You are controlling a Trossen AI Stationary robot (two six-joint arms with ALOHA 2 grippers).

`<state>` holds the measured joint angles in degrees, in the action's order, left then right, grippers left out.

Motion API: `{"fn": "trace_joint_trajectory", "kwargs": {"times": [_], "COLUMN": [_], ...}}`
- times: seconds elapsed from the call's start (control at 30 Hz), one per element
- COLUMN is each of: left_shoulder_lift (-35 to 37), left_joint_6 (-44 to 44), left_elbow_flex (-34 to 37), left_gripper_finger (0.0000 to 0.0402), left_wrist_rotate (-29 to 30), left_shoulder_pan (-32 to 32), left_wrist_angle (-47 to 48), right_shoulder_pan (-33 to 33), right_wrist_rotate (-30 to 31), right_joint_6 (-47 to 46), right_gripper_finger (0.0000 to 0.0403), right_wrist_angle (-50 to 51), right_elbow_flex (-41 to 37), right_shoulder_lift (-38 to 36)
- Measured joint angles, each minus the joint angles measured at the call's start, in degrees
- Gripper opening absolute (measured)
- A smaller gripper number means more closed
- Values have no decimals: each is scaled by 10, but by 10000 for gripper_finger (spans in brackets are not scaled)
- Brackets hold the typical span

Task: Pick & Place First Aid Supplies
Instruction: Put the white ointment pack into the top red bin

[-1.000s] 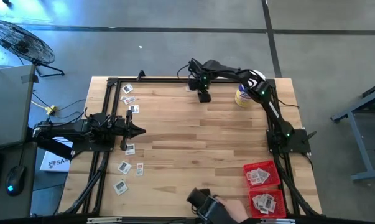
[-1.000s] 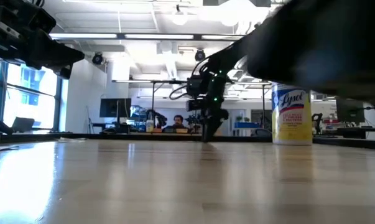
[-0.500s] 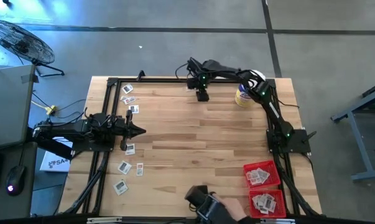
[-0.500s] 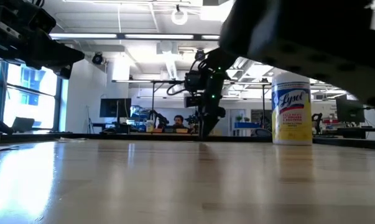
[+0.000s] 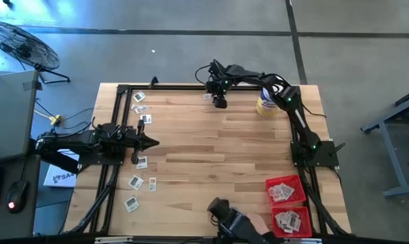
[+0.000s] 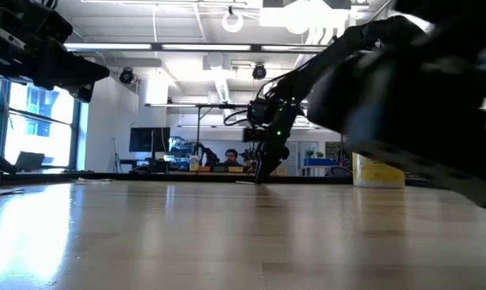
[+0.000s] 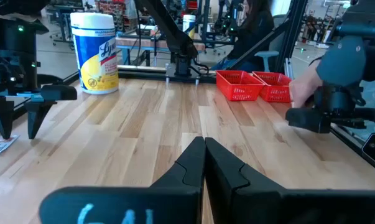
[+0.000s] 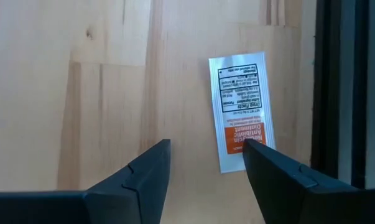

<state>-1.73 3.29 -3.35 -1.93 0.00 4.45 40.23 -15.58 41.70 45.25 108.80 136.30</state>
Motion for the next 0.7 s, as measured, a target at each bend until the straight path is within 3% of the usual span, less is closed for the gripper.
{"fn": "trace_joint_trajectory", "kwargs": {"times": [0.23, 0.5, 0.6, 0.7], "left_shoulder_lift": [0, 0, 0, 0], "left_joint_6": [0, 0, 0, 0], "left_elbow_flex": [0, 0, 0, 0], "left_gripper_finger": [1, 1, 1, 1], "left_wrist_rotate": [0, 0, 0, 0], "left_shoulder_pan": [0, 0, 0, 0], "left_wrist_angle": [0, 0, 0, 0], "right_shoulder_pan": [-23, -101, -127, -139], "right_wrist_rotate": [29, 37, 122, 156], "right_joint_6": [7, 3, -17, 3], "right_gripper_finger": [197, 197, 195, 189], "right_wrist_angle": [118, 207, 207, 239], "right_elbow_flex": [1, 0, -6, -8], "right_shoulder_lift": [-4, -3, -3, -2]}}
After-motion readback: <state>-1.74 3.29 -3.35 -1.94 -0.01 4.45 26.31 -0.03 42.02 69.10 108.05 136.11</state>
